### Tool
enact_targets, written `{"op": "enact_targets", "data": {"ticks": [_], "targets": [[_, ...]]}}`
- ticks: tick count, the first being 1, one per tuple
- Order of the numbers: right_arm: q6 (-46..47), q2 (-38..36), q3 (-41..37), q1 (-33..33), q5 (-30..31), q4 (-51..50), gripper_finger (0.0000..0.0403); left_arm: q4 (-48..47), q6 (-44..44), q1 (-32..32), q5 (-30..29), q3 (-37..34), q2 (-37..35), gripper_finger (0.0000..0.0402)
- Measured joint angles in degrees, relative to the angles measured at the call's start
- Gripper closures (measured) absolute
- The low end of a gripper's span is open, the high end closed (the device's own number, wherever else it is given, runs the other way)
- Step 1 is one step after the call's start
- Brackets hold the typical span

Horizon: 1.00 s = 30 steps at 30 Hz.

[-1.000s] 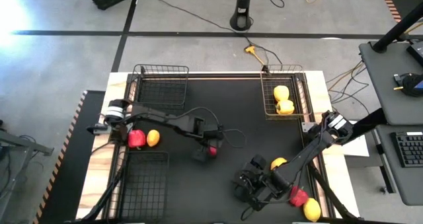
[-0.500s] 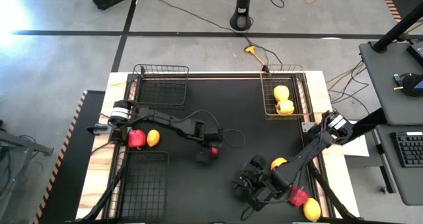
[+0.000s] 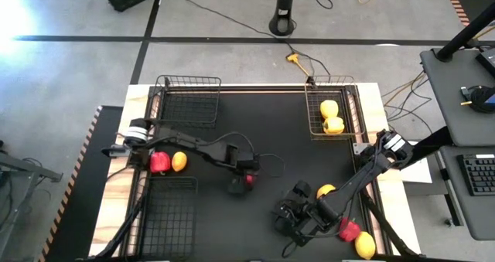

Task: Sort produce into baskets
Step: Put the middle red bell pepper into the bottom black wire basket

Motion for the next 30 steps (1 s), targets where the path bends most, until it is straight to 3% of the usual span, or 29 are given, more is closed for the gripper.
{"op": "enact_targets", "data": {"ticks": [5, 11, 21, 25, 30], "targets": [[-0.38, 0.0, 0.0, 0.27, -0.4, -0.9, 0.0009, -4.41, -7.96, -6.39, 3.87, 2.39, -5.84, 0.0137], [-2.77, 0.0, -0.04, 0.37, -0.38, -2.1, 0.0009, -13.56, -17.17, -19.61, 2.47, 6.68, -12.76, 0.0134], [-6.01, 0.0, -0.09, -0.42, 0.28, -1.93, 0.0009, -37.24, -54.1, -40.06, -2.91, 11.63, -16.66, 0.013], [-6.93, 0.0, -0.11, -0.8, 0.71, -1.88, 0.0009, -42.24, -67.07, -45.24, -4.32, 6.94, -16.57, 0.0129], [-9.15, 0.0, 0.04, -1.69, 1.17, -1.7, 0.0009, -40.35, -73.67, -46.59, 0.22, -2.75, -16.51, 0.0129]]}}
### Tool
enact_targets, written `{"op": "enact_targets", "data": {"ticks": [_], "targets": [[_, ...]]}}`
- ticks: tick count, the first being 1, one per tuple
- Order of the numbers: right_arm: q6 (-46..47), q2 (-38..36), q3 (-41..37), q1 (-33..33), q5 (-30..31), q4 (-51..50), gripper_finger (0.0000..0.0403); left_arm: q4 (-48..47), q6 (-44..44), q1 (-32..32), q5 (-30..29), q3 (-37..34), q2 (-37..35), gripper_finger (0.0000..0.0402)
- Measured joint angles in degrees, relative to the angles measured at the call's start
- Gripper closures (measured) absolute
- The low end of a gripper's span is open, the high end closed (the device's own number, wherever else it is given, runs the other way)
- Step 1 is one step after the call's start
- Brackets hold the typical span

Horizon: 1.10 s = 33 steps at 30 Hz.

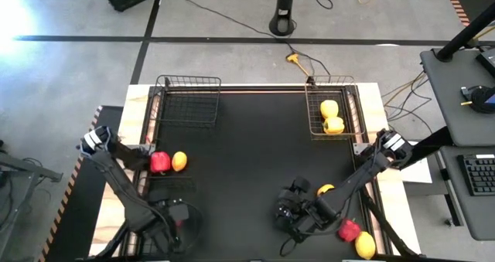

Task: Sort produce into baskets
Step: Put the middle red bell pepper into the bottom black wire basket

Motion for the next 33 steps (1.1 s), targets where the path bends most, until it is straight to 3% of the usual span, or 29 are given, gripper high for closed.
{"op": "enact_targets", "data": {"ticks": [7, 15, 33], "targets": [[-0.95, 0.0, -0.16, -0.47, 0.14, -0.21, 0.0009, 3.6, -0.68, 0.57, 3.7, -9.87, -0.08, 0.0128], [-0.68, 0.0, -0.26, -0.5, 0.41, -0.05, 0.0009, 7.61, -1.77, 0.7, 0.89, -15.15, -0.13, 0.0114], [-0.29, 0.0, -0.26, -0.45, 0.39, 0.31, 0.0009, 3.56, -1.08, 0.81, -2.42, -16.35, -0.93, 0.0072]]}}
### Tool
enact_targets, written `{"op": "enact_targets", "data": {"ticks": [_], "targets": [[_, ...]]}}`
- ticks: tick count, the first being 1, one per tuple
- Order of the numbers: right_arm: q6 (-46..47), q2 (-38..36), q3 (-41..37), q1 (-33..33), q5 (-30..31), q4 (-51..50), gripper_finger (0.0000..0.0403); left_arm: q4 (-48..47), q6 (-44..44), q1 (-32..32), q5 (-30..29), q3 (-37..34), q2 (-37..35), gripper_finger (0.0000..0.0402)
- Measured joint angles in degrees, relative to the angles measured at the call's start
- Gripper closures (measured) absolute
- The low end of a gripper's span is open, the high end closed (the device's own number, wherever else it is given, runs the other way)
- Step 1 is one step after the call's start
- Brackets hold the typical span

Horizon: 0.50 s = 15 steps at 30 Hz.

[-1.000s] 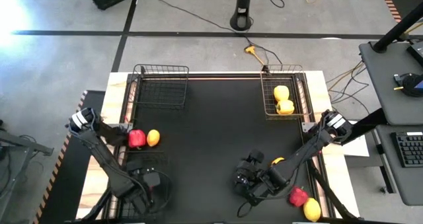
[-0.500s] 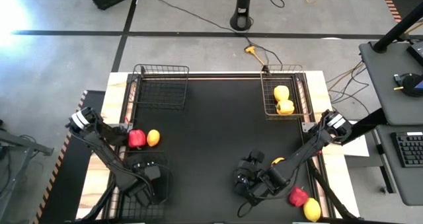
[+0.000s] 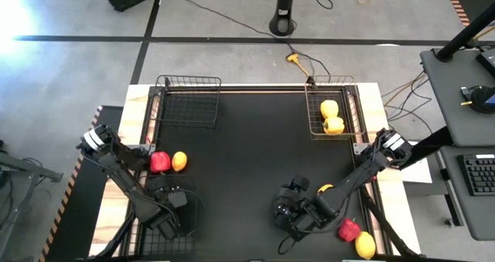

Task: Sort produce into baskets
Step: Put the middle red bell pepper into the bottom black wire basket, then put the top red bell pepper into the bottom black wire basket

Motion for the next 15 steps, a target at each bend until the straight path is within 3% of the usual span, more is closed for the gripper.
{"op": "enact_targets", "data": {"ticks": [7, 11, 15], "targets": [[0.0, 0.0, 0.0, 0.0, 0.0, 0.11, 0.0009, -7.24, -0.53, -0.02, -2.79, 6.36, -3.73, 0.0068], [0.0, 0.0, 0.0, 0.0, 0.0, 0.26, 0.0009, -11.44, -2.18, 0.51, -10.87, 11.21, -5.62, 0.0068], [-0.02, 0.0, -0.02, -0.04, 0.02, 1.11, 0.0009, -17.26, -3.22, 3.21, -23.12, 16.77, -7.16, 0.0068]]}}
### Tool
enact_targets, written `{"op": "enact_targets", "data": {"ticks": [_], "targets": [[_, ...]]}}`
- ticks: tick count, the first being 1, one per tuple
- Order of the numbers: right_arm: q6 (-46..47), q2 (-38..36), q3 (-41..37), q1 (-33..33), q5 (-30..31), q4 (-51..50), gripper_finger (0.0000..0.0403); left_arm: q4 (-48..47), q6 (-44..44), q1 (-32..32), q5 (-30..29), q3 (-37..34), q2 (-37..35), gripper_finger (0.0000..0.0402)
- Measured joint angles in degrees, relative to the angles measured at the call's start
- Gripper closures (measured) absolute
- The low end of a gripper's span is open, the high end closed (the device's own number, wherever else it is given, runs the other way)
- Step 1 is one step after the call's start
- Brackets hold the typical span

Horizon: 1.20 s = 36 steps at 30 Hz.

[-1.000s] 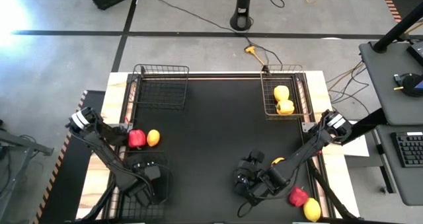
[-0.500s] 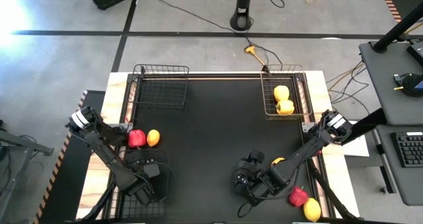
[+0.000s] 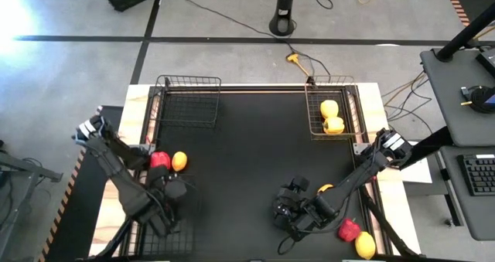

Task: Sort produce into baskets
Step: Put the top red bell pepper into the bottom black wire basket

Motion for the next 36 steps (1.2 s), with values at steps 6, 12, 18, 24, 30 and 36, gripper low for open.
{"op": "enact_targets", "data": {"ticks": [6, 12, 18, 24, 30, 36], "targets": [[-0.04, 0.0, 0.0, -0.09, 0.0, 0.53, 0.0009, -5.8, 9.18, 9.53, -6.52, 5.08, -1.15, 0.0076], [-0.15, 0.0, 0.0, -0.09, 0.0, 0.53, 0.0009, -6.82, 20.84, 23.13, -1.4, 1.03, -1.88, 0.0082], [-0.04, 0.0, -0.22, -0.07, 0.0, 0.61, 0.0009, -6.85, 32.84, 36.52, 7.98, -5.64, -3.39, 0.0082], [0.0, 0.0, -1.45, -0.07, 0.0, 2.52, 0.0009, -6.83, 37.23, 44.71, 15.81, -12.45, -4.54, 0.0081], [0.8, 0.0, -2.11, -0.07, 0.0, 3.52, 0.0009, -6.83, 37.77, 46.1, 18.31, -19.12, -5.15, 0.0081], [1.55, 0.0, -2.27, -0.07, 0.0, 3.53, 0.0009, -7.15, 37.82, 46.23, 20.93, -22.79, -5.28, 0.0081]]}}
